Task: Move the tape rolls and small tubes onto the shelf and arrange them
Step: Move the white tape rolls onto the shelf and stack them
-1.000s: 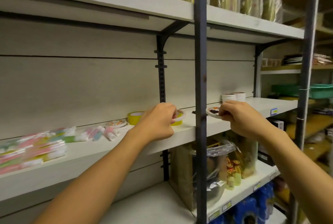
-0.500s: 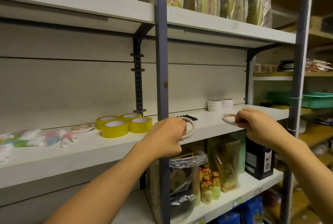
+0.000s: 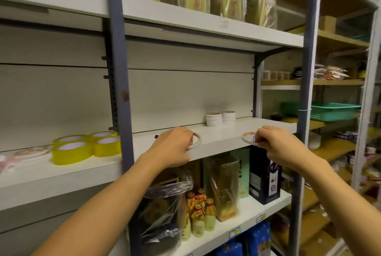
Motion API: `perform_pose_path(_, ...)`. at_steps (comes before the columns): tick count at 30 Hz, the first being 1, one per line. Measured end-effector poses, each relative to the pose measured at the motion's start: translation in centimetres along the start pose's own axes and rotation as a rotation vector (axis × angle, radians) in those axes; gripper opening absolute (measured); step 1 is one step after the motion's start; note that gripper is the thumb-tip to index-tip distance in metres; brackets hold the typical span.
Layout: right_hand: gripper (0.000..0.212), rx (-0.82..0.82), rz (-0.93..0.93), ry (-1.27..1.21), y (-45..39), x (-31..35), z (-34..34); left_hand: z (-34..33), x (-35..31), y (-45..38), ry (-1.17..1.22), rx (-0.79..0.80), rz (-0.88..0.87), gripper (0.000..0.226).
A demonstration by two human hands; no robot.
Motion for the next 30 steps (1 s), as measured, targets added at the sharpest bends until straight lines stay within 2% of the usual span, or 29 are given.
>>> perform_pose_path(7,0.020,-0.021,-0.027,0.019,-1.7,-4.3,-1.4,-2.8,-1.6,-6.0,-0.034,-0.017,-0.003,0.016)
perform_pose_path(23,0.027,-0.037,0.080,0.021,-13.3,-14.7,-9.5,-12.7,-0.3,-19.9,-0.029,-0.048,0.030,0.015)
perform_pose_path(30,0.023,-0.087,0.124,-0.015,-17.3,-18.5,-12.5,-15.8,-0.2,-23.9,-0.057,-0.032,0.039,0.017)
Point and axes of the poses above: each hand's wrist, its own y-axis away from the middle knuckle, its own z-axis out of the back of the hand, x = y × z, the point moved 3 cm from there along -y, towards the middle knuckle, and after that the axes turned 10 degrees about -x, right-handed, at the moved point
